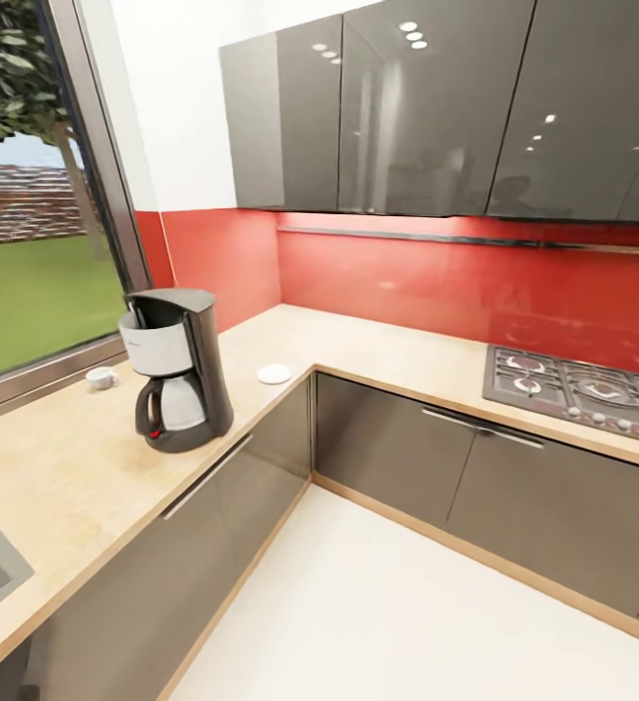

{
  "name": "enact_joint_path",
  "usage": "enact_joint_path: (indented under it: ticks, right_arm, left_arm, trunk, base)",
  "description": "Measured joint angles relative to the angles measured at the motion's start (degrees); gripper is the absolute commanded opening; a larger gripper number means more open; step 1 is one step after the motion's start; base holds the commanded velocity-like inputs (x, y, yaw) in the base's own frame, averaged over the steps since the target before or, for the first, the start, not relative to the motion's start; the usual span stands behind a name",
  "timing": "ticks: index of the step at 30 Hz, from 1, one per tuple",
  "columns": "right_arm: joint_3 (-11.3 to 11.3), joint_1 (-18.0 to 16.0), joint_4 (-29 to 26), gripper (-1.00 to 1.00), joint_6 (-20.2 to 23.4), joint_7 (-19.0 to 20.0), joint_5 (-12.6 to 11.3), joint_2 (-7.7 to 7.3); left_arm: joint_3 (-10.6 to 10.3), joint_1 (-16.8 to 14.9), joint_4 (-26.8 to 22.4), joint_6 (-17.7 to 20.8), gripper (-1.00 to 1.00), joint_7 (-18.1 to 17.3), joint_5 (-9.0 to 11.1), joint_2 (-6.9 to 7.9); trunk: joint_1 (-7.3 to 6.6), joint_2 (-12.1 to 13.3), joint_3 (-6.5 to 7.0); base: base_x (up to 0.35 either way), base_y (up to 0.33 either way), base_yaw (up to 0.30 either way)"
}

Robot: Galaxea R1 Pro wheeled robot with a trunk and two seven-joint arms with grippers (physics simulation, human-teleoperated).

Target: Set up a coffee station on the kitchen countertop: keep the coffee maker on the countertop, move the bottle of coffee from the kitchen shelf to the counter next to the coffee maker, place a paper coffee filter on top of the coffee maker, put the saucer next to the coffee maker with the coffee cup on the saucer, and place the electric kettle next to the coffee maker.

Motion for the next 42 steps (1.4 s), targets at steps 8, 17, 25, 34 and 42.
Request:
enact_joint_path:
  ticks: [8, 17, 25, 34, 42]
  right_arm:
    - [0.0, 0.0, 0.0, 1.0, 0.0, -0.03, 0.0, 0.0]
    - [0.05, 0.0, 0.0, 1.0, -0.01, 0.03, 0.0, 0.0]
    - [0.02, 0.0, -0.01, 1.0, -0.02, 0.0, 0.0, 0.0]
    - [0.09, 0.0, 0.01, 1.0, 0.02, -0.05, 0.0, 0.04]
    - [0.1, 0.0, 0.08, 1.0, 0.02, -0.04, 0.0, 0.09]
  left_arm:
    - [0.0, 0.02, 0.0, 0.0, -1.0, 0.0, 0.0, -0.04]
    - [-0.04, 0.0, 0.0, 0.0, -1.0, 0.01, 0.0, 0.0]
    - [0.01, 0.01, -0.01, 0.0, -1.0, 0.06, 0.0, 0.01]
    - [0.13, 0.02, -0.02, 0.0, -1.0, 0.08, 0.01, 0.01]
    - [0.18, 0.02, -0.03, -0.09, -1.0, 0.08, 0.01, 0.01]
  trunk:
    - [0.0, 0.0, 0.0]
    - [0.0, 0.0, 0.0]
    - [0.01, 0.01, 0.0]
    - [0.03, 0.01, 0.01]
    - [0.02, 0.01, 0.01]
  base:
    - [0.243, -0.195, 0.0]
    - [0.242, -0.195, 0.0]
    - [0.182, -0.218, 0.067]
    - [0.003, -0.266, 0.264]
    - [-0.005, -0.151, 0.278]
